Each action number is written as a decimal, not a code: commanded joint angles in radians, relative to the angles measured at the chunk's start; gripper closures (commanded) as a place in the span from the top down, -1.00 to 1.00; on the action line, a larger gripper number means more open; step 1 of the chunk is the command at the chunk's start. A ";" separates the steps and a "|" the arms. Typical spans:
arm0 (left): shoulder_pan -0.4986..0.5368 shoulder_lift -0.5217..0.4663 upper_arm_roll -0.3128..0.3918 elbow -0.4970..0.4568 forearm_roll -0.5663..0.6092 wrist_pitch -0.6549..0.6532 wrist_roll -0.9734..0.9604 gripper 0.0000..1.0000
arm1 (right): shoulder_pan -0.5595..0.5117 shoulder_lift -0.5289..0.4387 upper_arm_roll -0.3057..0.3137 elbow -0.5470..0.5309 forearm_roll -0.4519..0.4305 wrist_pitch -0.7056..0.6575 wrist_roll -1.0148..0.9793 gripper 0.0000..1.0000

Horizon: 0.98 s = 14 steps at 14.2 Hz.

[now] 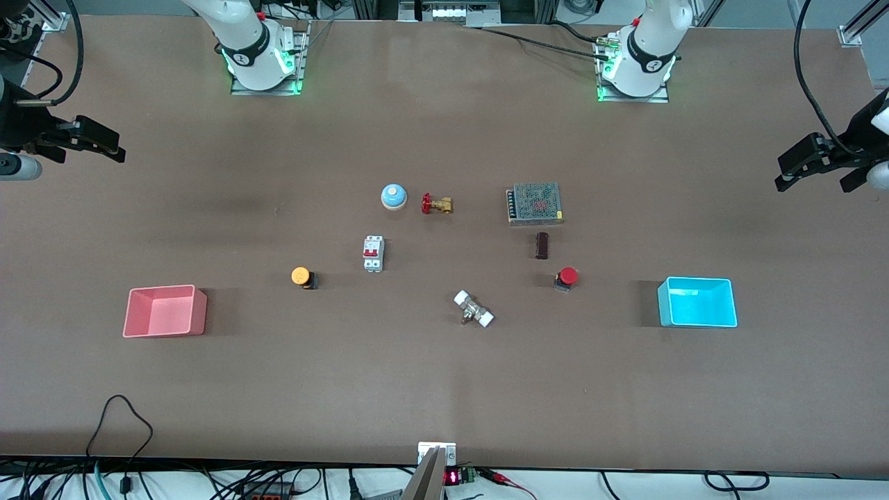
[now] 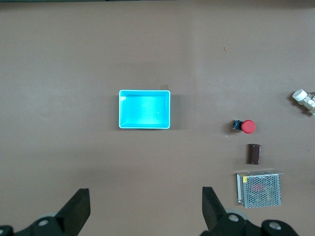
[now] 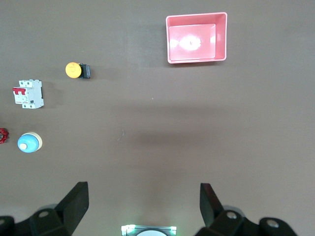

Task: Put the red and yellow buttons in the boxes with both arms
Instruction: 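Move the right gripper toward the yellow button while the left gripper approaches the red button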

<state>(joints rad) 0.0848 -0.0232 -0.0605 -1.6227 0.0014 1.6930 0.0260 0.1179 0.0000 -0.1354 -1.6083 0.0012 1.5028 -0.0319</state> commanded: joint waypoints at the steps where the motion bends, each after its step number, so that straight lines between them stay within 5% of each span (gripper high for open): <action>1: 0.000 0.020 -0.009 0.035 0.011 -0.023 -0.015 1.00 | -0.004 -0.035 0.007 -0.030 -0.010 -0.006 -0.013 1.00; 7: -0.013 0.095 -0.050 0.035 0.009 0.036 -0.121 1.00 | 0.025 0.023 0.014 -0.032 -0.003 0.057 0.003 1.00; 14: -0.022 0.287 -0.160 0.018 0.009 0.204 -0.328 1.00 | 0.172 0.254 0.014 -0.028 0.088 0.272 0.007 1.00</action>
<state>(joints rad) 0.0661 0.2201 -0.2022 -1.6246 0.0011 1.8758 -0.2573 0.2533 0.1914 -0.1176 -1.6493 0.0720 1.7248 -0.0297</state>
